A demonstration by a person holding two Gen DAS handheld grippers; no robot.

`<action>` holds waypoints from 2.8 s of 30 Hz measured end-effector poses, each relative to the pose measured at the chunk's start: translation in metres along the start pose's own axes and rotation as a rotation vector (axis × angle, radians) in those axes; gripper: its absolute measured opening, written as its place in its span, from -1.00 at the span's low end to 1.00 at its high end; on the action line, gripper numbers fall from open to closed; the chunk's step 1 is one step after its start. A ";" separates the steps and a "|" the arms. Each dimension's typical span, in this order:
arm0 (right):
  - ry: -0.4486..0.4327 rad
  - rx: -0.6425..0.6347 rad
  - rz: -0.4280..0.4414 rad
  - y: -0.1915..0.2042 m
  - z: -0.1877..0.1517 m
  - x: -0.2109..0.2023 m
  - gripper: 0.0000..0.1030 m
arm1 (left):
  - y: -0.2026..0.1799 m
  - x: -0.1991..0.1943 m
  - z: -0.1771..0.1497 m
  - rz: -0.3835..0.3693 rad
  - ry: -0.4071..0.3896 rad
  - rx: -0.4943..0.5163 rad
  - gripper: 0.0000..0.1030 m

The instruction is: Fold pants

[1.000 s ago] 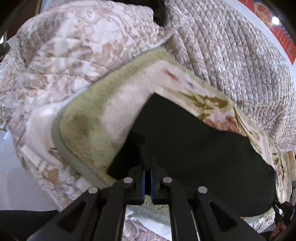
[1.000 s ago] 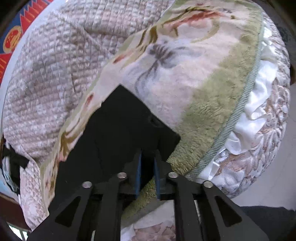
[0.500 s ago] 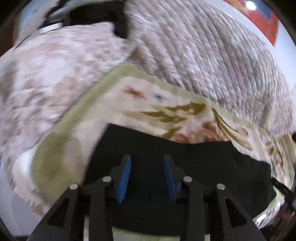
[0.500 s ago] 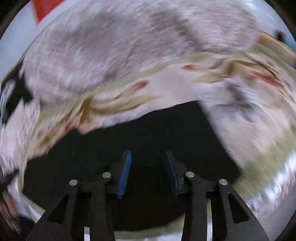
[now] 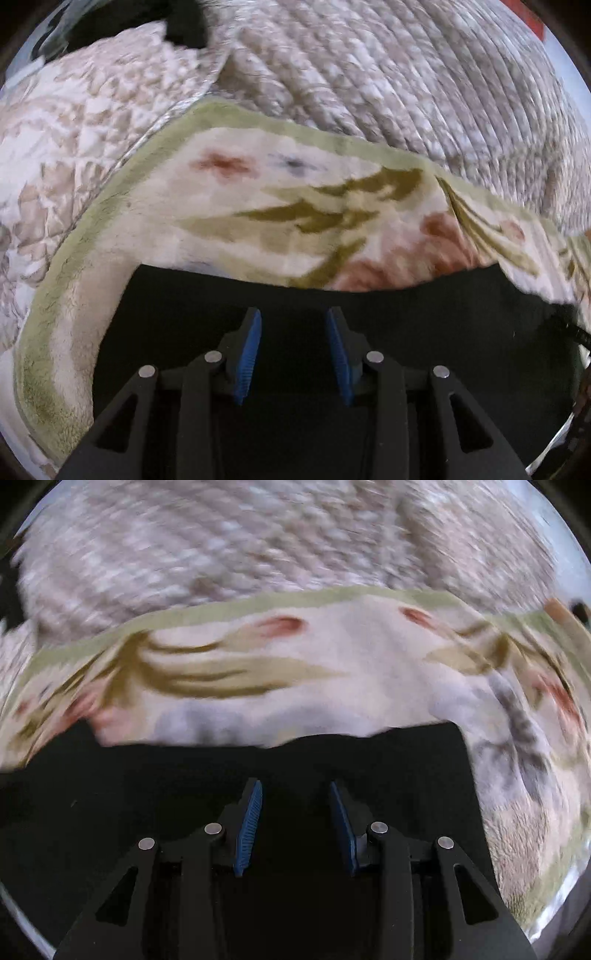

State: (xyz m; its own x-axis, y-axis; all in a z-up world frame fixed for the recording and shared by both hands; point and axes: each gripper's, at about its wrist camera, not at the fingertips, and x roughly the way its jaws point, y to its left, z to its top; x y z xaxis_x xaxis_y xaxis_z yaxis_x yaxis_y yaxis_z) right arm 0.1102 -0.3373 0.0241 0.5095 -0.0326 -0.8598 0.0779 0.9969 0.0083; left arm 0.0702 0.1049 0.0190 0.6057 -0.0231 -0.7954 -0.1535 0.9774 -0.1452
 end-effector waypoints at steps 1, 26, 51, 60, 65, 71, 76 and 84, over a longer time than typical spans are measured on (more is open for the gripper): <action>0.003 0.040 0.020 -0.009 0.002 0.001 -0.28 | 0.004 -0.002 0.002 0.006 -0.006 -0.017 -0.24; -0.122 -0.196 0.218 0.074 -0.030 -0.041 -0.26 | -0.023 -0.029 -0.019 0.013 -0.071 0.098 -0.10; -0.115 -0.385 0.300 0.135 -0.060 -0.048 -0.26 | -0.015 -0.034 -0.038 0.043 -0.056 0.140 -0.01; -0.116 -0.363 0.312 0.131 -0.065 -0.050 -0.24 | 0.035 -0.035 -0.037 0.158 -0.066 0.022 -0.01; -0.103 -0.365 0.318 0.133 -0.067 -0.047 -0.19 | 0.041 -0.037 -0.038 0.124 -0.070 0.017 -0.01; -0.144 -0.366 0.342 0.131 -0.067 -0.058 -0.16 | 0.062 -0.053 -0.036 0.109 -0.103 -0.045 0.08; -0.125 -0.356 0.356 0.129 -0.071 -0.054 -0.13 | 0.090 -0.049 -0.037 0.114 -0.068 -0.121 0.13; -0.101 -0.312 0.383 0.126 -0.070 -0.050 -0.13 | 0.083 -0.042 -0.039 -0.021 -0.060 -0.122 0.23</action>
State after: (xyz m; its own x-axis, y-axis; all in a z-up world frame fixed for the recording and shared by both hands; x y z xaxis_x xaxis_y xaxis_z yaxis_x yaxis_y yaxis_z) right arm 0.0344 -0.2051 0.0325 0.5332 0.3487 -0.7708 -0.3833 0.9118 0.1473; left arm 0.0017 0.1792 0.0171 0.6551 -0.0274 -0.7550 -0.2319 0.9438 -0.2355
